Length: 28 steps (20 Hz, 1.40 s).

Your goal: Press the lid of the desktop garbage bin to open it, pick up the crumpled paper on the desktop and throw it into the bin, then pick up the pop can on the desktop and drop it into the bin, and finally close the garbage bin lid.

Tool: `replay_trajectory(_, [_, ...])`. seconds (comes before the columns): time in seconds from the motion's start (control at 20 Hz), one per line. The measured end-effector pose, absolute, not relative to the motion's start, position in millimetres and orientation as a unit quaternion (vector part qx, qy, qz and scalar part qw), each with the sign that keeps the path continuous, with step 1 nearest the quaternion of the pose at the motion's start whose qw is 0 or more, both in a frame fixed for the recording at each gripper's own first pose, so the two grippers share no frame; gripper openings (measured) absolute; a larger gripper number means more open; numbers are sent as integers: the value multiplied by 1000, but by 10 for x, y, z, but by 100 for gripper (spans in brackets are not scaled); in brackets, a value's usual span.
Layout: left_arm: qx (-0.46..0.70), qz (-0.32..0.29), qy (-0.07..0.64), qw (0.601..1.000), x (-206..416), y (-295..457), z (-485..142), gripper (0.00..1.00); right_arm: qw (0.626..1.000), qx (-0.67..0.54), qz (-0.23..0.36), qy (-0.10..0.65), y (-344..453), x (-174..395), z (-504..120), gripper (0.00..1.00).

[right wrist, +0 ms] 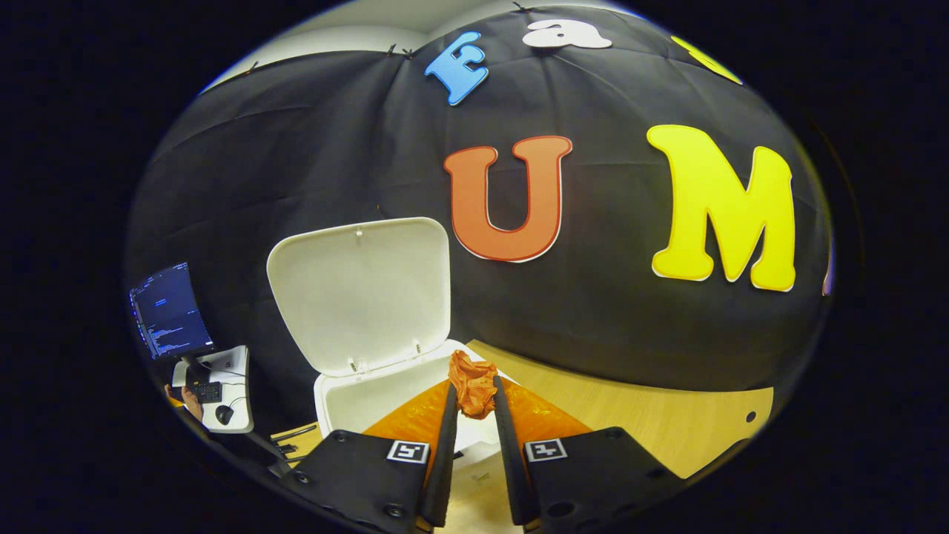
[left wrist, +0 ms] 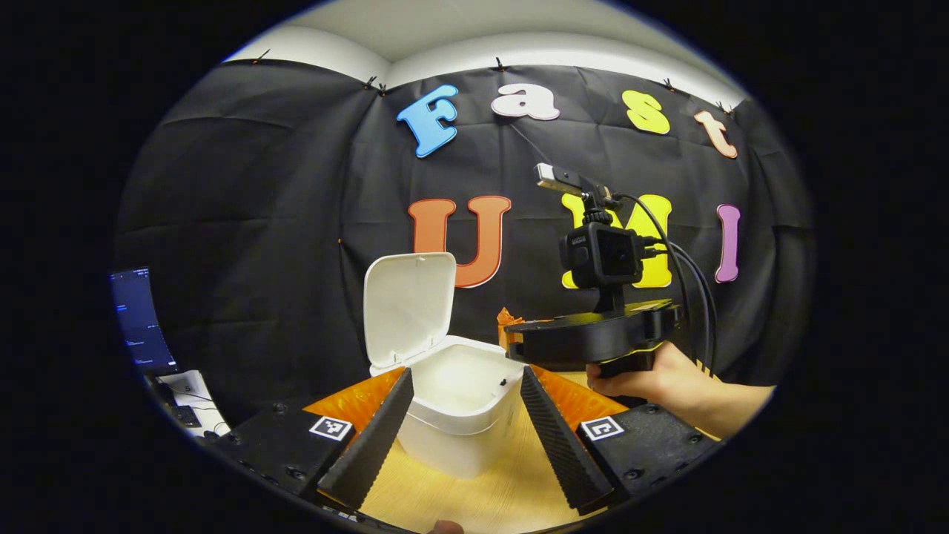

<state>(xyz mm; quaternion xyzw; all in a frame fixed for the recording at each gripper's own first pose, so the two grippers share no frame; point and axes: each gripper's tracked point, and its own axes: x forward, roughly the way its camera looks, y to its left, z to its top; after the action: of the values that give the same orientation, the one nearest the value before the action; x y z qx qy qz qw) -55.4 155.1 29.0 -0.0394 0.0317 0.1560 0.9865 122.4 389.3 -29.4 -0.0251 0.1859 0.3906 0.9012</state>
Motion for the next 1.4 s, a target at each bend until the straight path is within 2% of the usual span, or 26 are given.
replay_trajectory(0.15, [-43,167,29,985,-608,1608,296,96,898,-30,394,195,3981,1263,-370,31])
replay_trajectory(0.4, [-51,174,28,983,-643,1642,312,96,889,-30,405,211,4100,1269,-457,38])
replay_trajectory(0.45, [-51,174,28,983,-656,1646,308,96,887,-29,409,213,4116,1243,-469,52])
replay_trajectory(0.5, [-50,175,29,983,-656,1642,305,96,887,-29,410,213,4121,1251,-468,57])
replay_trajectory(0.55, [-50,175,30,983,-665,1641,309,96,887,-28,409,212,4107,1238,-449,69])
replay_trajectory(0.65, [-50,174,30,983,-668,1625,315,96,888,-23,407,211,4097,1249,-425,80])
replay_trajectory(1.0, [-36,164,35,985,-609,1539,299,96,903,-16,378,202,3712,1342,-314,81])
replay_trajectory(1.15, [-24,147,42,988,-493,1415,249,96,922,-23,341,184,3263,1385,-236,90])
replay_trajectory(1.2, [-19,138,45,989,-442,1348,205,96,929,-23,326,175,3082,1402,-197,88])
replay_trajectory(1.3, [-11,118,52,992,-321,1197,129,96,942,-18,292,163,2679,1423,-153,94])
replay_trajectory(1.4, [-12,93,54,994,-201,1028,58,96,953,-8,260,152,2293,1440,-96,94])
